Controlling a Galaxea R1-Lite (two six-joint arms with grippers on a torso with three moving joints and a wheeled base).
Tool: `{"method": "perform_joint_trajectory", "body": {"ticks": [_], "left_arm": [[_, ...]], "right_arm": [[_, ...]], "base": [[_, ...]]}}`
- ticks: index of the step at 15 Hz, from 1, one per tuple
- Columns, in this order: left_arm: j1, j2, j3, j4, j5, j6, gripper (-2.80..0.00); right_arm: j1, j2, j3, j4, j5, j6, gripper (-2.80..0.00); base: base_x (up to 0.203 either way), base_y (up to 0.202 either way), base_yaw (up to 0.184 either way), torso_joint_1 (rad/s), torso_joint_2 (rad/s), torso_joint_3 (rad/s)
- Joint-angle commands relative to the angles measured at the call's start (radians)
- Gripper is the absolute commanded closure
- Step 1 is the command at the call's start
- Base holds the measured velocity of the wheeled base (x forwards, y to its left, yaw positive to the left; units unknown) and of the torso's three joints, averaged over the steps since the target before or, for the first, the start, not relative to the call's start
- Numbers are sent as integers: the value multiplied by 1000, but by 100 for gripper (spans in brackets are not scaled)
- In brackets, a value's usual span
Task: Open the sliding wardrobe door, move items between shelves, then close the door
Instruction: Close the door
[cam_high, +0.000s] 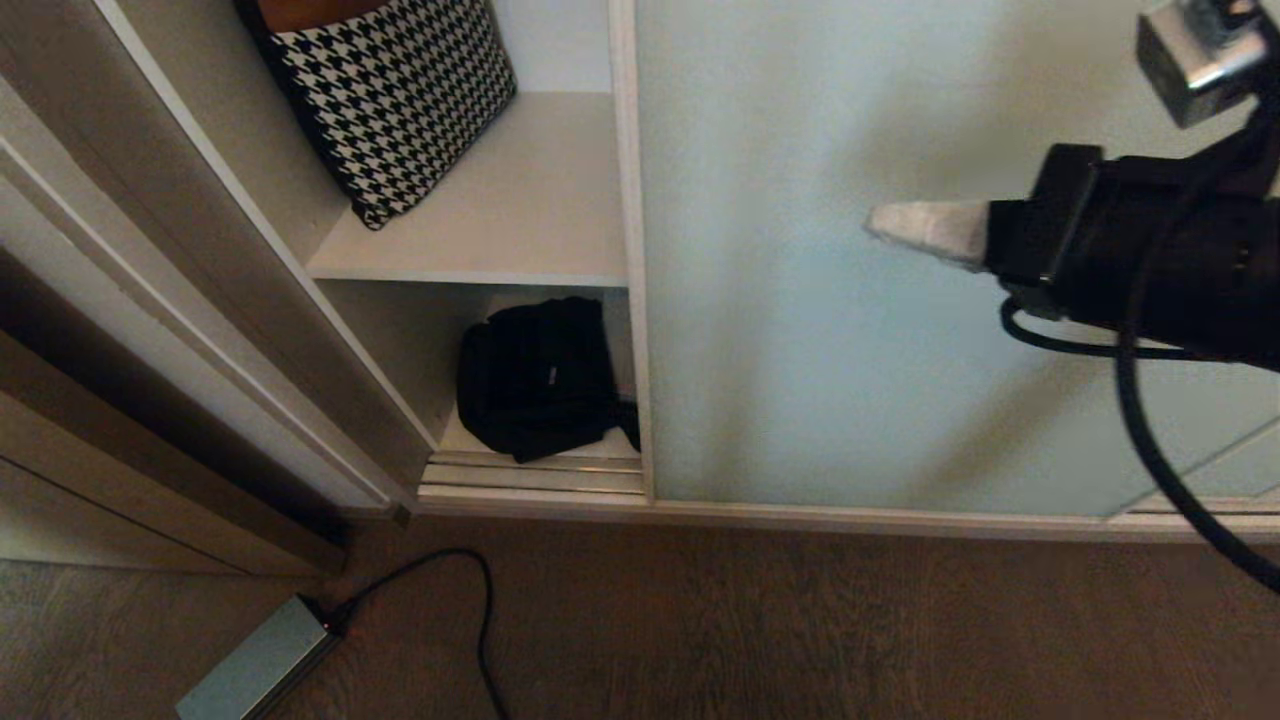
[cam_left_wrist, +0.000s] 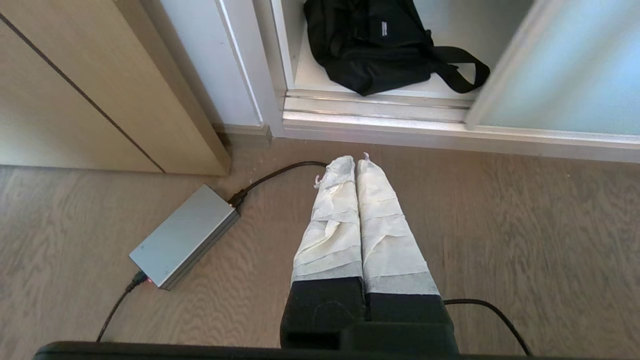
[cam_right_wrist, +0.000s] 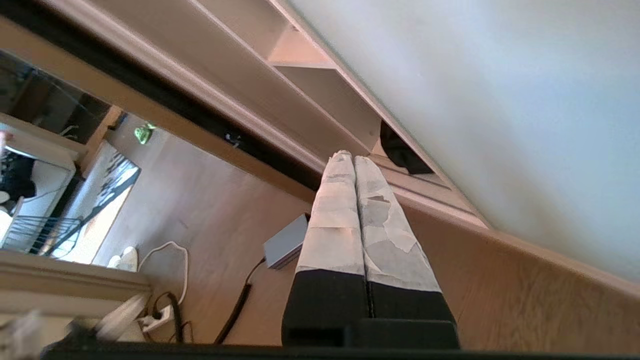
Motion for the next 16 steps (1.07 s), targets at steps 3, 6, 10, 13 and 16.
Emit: {"method": "perform_joint_trajectory", "body": {"ticks": [3, 6, 10, 13, 16], "left_arm": [[1, 0, 0, 0, 0, -1, 0], [2, 0, 0, 0, 0, 0, 0], [1, 0, 0, -1, 1, -1, 0], [1, 0, 0, 0, 0, 0, 0], [1, 0, 0, -1, 0, 0, 0]], "right_arm": [[-208, -279, 95, 125, -7, 5, 0], [-528, -376, 116, 209, 14, 5, 0], [-908, -462, 181, 261, 57, 4, 0], [-1191, -471, 220, 291, 200, 5, 0], [-1470, -418, 221, 307, 405, 2, 0]], "base": [[0, 0, 0, 0, 0, 0], [0, 0, 0, 0, 0, 0], [0, 0, 0, 0, 0, 0], [0, 0, 0, 0, 0, 0], [0, 0, 0, 0, 0, 0]]}}
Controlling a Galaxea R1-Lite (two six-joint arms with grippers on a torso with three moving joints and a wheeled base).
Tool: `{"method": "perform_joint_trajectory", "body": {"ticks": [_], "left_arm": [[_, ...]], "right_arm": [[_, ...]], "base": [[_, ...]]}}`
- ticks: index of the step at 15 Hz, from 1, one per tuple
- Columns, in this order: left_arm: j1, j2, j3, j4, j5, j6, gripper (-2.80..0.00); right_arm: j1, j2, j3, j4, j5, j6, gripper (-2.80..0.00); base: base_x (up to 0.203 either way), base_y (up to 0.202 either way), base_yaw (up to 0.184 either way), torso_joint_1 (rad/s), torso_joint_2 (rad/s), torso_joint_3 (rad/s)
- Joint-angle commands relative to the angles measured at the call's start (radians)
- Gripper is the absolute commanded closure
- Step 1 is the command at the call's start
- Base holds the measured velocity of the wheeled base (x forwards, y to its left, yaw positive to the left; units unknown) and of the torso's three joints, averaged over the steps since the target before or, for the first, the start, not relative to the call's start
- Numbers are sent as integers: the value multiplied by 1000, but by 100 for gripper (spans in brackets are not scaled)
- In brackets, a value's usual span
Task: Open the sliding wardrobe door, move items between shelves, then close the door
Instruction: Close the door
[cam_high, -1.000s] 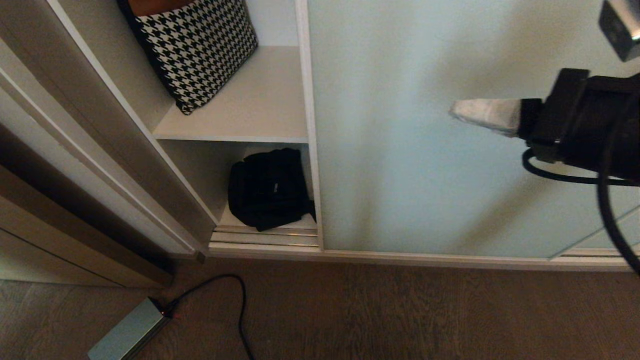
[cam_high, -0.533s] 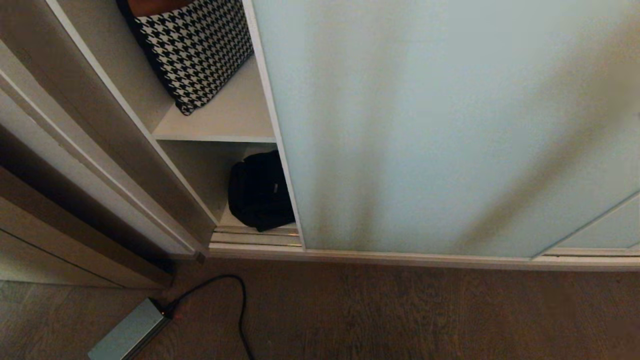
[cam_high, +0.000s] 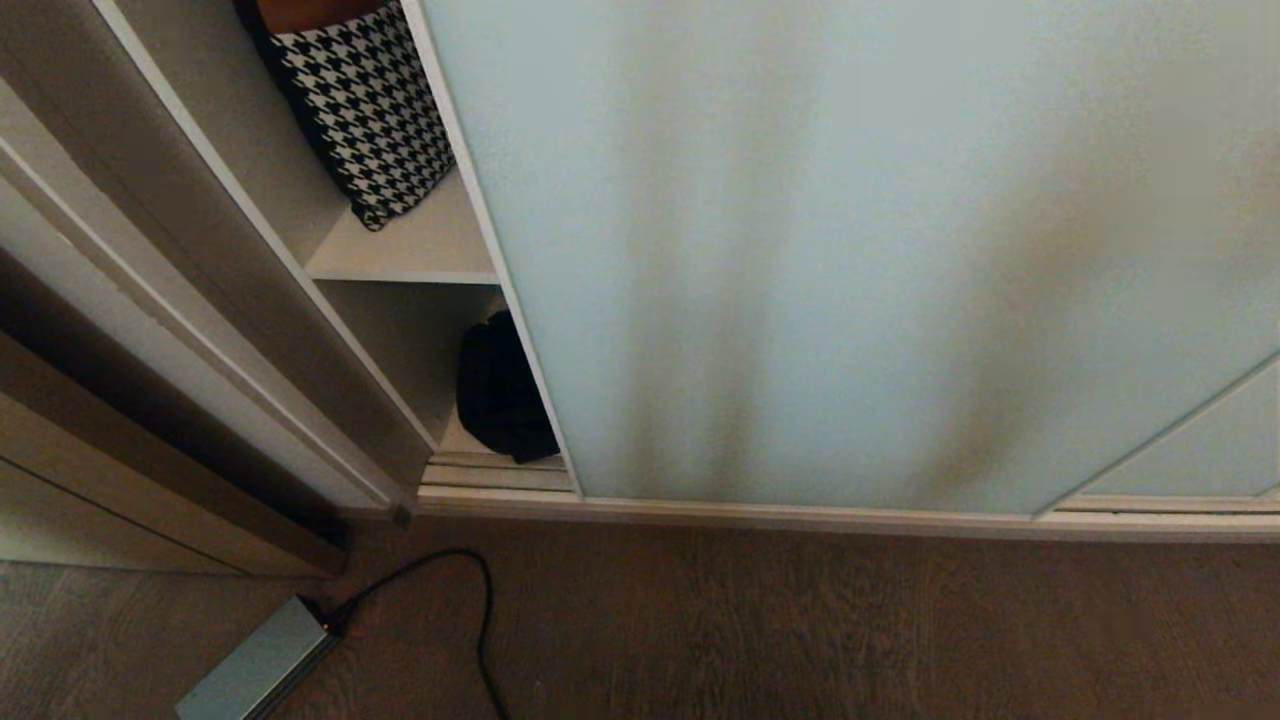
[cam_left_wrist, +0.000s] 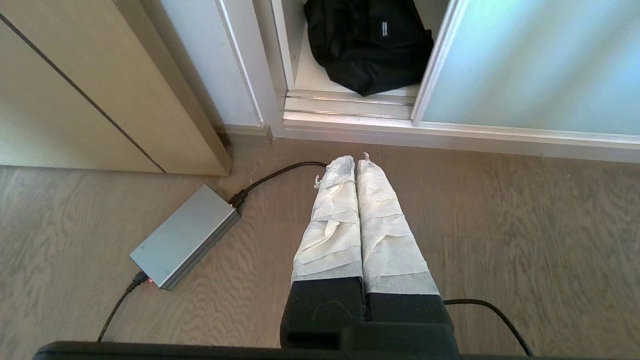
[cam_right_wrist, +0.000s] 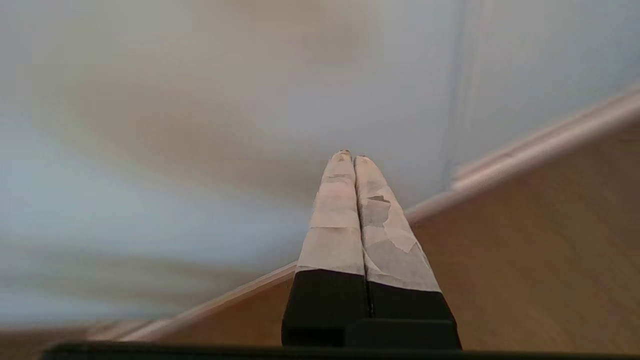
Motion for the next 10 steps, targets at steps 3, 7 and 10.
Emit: {"method": "perform_joint_trajectory", "body": {"ticks": [3, 7, 10], "left_arm": [[1, 0, 0, 0, 0, -1, 0], [-1, 0, 0, 0, 0, 0, 0], [0, 0, 0, 0, 0, 0, 0]], "right_arm": [[-326, 193, -51, -50, 250, 3, 0], [-392, 426, -197, -94, 374, 28, 0], [-323, 569, -339, -93, 418, 183, 0]], "base": [[0, 0, 0, 0, 0, 0], [0, 0, 0, 0, 0, 0], [0, 0, 0, 0, 0, 0]]}}
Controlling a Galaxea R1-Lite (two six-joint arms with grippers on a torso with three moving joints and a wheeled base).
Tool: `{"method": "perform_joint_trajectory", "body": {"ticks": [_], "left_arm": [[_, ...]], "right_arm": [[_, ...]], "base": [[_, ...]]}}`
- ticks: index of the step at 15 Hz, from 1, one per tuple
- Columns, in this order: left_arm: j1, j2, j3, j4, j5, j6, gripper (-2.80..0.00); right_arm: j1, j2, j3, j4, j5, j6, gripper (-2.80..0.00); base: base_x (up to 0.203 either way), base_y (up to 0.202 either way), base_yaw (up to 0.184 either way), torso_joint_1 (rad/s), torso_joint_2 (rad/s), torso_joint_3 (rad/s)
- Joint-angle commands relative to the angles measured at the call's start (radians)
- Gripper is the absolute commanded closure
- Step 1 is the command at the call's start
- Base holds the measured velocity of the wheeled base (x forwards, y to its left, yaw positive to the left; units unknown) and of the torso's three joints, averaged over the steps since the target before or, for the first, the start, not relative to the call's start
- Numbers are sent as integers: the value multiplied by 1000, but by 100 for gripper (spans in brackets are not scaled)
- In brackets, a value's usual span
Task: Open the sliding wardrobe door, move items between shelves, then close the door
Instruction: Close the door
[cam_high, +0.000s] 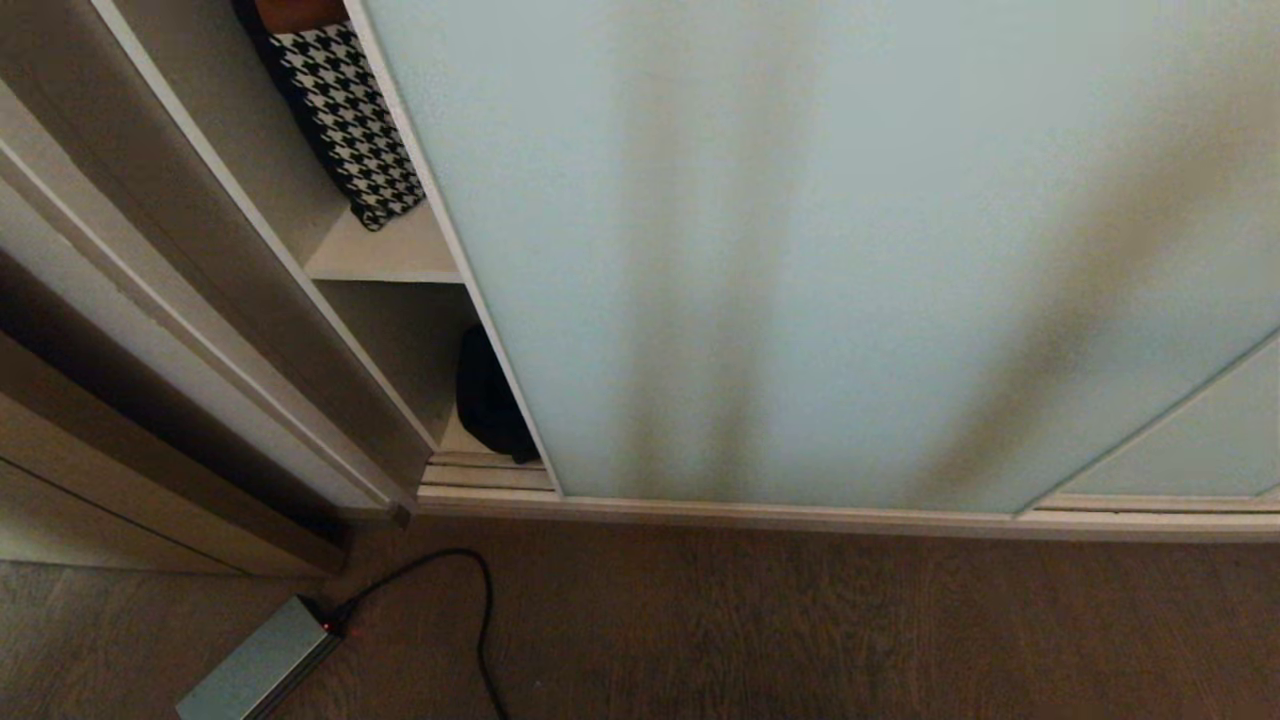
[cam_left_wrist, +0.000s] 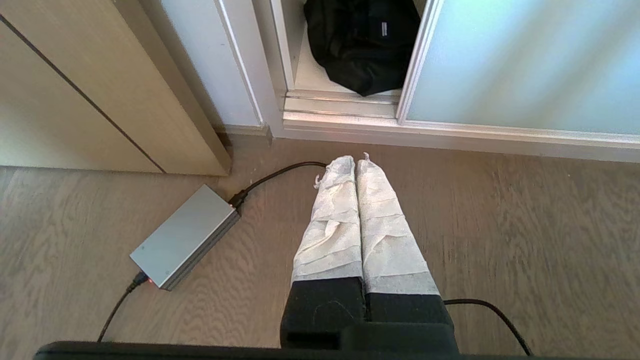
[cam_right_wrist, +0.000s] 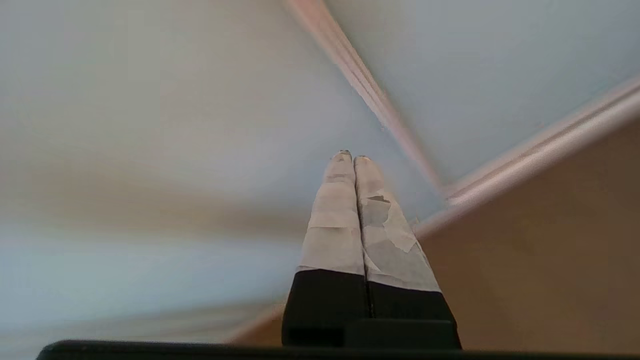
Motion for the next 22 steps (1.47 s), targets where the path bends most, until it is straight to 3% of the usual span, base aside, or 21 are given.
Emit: {"method": "perform_joint_trajectory", "body": {"ticks": [1, 7, 14, 18, 22], "left_arm": [[0, 0, 0, -1, 1, 0, 0], [-1, 0, 0, 0, 1, 0, 0], [-1, 0, 0, -1, 2, 0, 0], [0, 0, 0, -1, 1, 0, 0], [-1, 0, 0, 0, 1, 0, 0]], "right_arm": [[54, 159, -104, -4, 16, 122, 0], [135, 331, -219, -7, 28, 178, 0], [125, 386, -234, -80, 78, 250, 0], [126, 413, -240, -104, 115, 244, 0], [182, 424, -198, -167, 115, 247, 0]], "base": [[0, 0, 0, 0, 0, 0], [0, 0, 0, 0, 0, 0], [0, 0, 0, 0, 0, 0], [0, 0, 0, 0, 0, 0], [0, 0, 0, 0, 0, 0]]}}
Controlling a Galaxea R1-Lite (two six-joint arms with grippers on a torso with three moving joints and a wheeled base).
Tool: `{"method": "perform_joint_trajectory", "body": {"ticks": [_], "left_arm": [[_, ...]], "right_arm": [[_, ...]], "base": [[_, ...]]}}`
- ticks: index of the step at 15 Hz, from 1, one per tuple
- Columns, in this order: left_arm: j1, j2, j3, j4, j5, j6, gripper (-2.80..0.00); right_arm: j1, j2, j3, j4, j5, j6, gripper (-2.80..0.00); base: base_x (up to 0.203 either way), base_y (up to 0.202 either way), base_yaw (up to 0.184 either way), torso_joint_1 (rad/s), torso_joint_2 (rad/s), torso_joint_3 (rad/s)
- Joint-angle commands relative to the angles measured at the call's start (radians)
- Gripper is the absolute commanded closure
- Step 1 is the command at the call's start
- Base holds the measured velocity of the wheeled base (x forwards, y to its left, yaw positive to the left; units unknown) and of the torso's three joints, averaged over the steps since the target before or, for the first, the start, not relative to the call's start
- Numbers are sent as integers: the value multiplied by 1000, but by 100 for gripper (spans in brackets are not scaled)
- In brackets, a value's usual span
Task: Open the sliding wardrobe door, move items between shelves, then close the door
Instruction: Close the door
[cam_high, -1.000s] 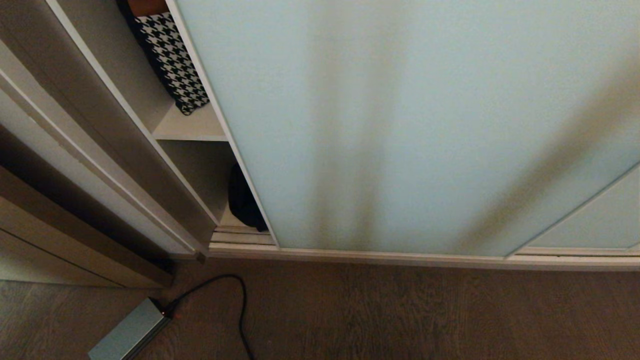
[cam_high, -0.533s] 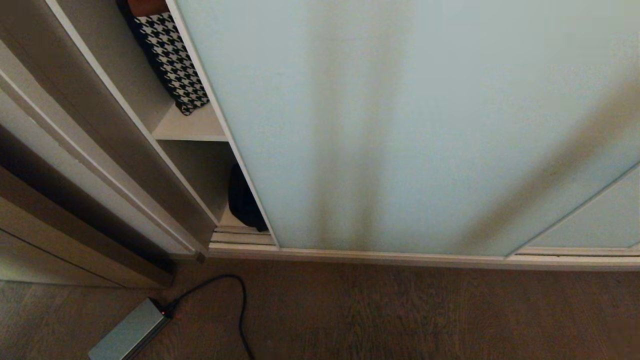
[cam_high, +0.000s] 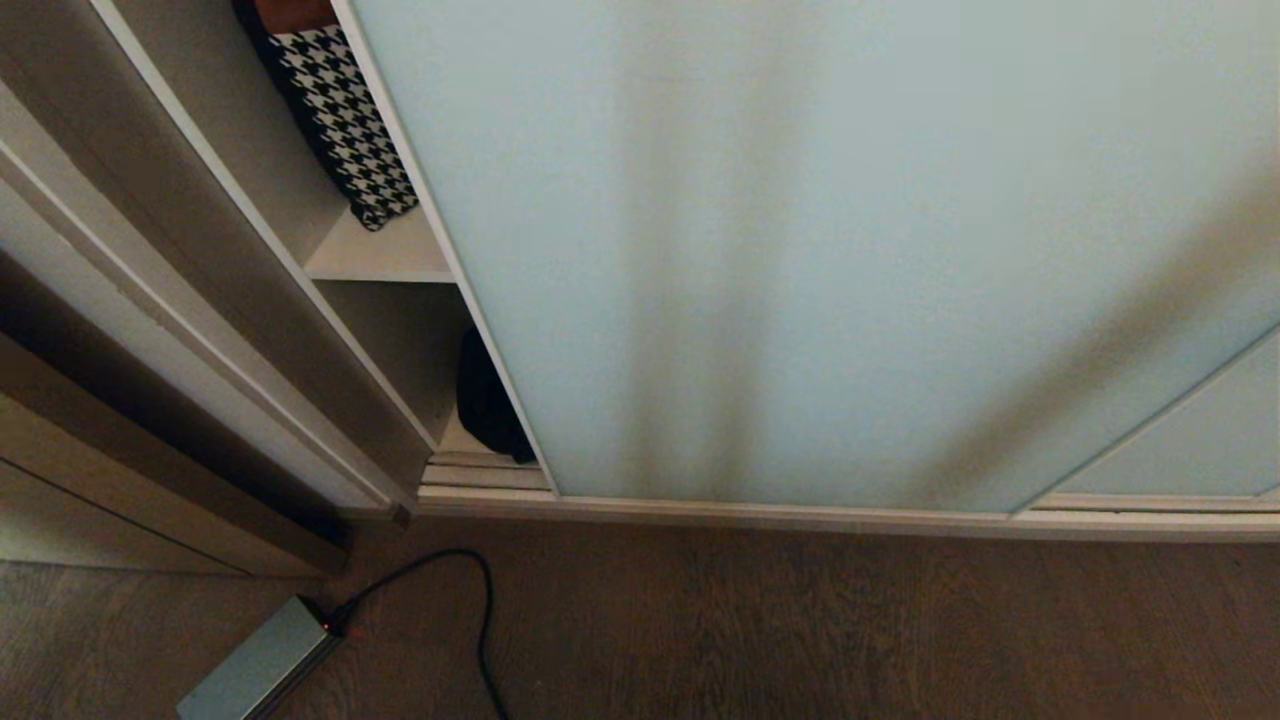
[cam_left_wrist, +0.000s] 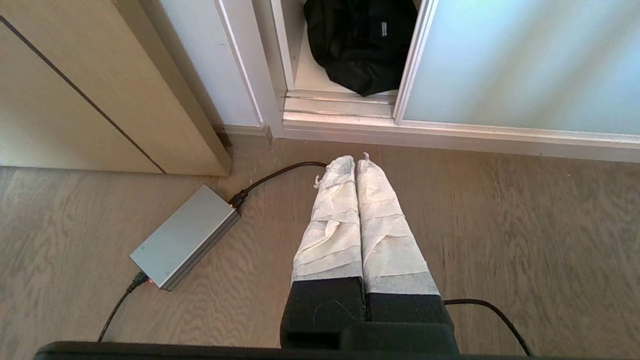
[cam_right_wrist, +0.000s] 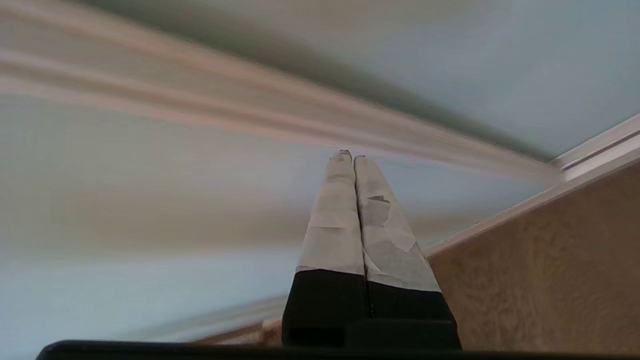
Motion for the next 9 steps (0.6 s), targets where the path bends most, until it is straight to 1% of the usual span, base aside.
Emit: {"method": "perform_joint_trajectory", "body": {"ticks": [1, 6, 9], "left_arm": [[1, 0, 0, 0, 0, 0, 0], [1, 0, 0, -1, 0, -1, 0], [1, 0, 0, 0, 0, -1, 0]], "right_arm": [[38, 3, 28, -6, 6, -1, 0], [91, 10, 26, -10, 2, -1, 0], [97, 26, 19, -66, -3, 5, 0]], "base": [[0, 0, 0, 0, 0, 0], [0, 0, 0, 0, 0, 0], [0, 0, 0, 0, 0, 0]]}}
